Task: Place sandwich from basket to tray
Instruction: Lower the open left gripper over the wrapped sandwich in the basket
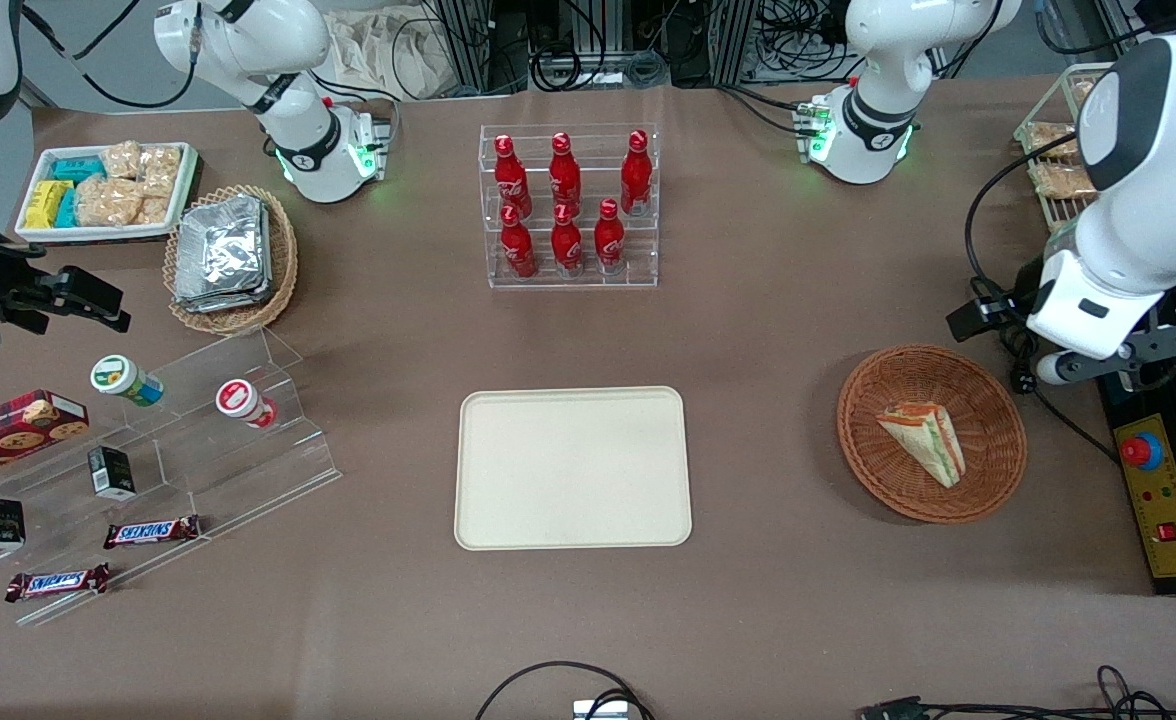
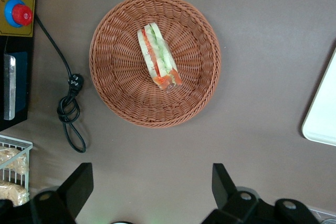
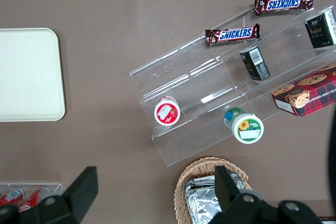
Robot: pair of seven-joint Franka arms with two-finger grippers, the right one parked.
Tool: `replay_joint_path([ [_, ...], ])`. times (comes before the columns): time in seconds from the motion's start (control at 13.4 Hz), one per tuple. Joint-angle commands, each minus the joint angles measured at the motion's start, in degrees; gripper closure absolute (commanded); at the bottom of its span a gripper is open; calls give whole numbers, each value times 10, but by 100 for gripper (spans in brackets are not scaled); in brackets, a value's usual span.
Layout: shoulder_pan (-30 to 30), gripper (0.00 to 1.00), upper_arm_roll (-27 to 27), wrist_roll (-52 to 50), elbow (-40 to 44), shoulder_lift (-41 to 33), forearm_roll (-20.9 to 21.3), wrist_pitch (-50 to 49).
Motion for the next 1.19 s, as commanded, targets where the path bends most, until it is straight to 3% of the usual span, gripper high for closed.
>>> replay_joint_path([
  [0.0,-2,0,-7,-2,43,27,3,-25],
  [0.22,0,0,-5,-22,61,47,7,-23],
  [0.37,3,0,-4,-116,36,48,6,-10],
  [0.75,4,0,-2,-305,-95,51,25,163],
  [1.12,4,0,28,-313,-164,123,90,327],
])
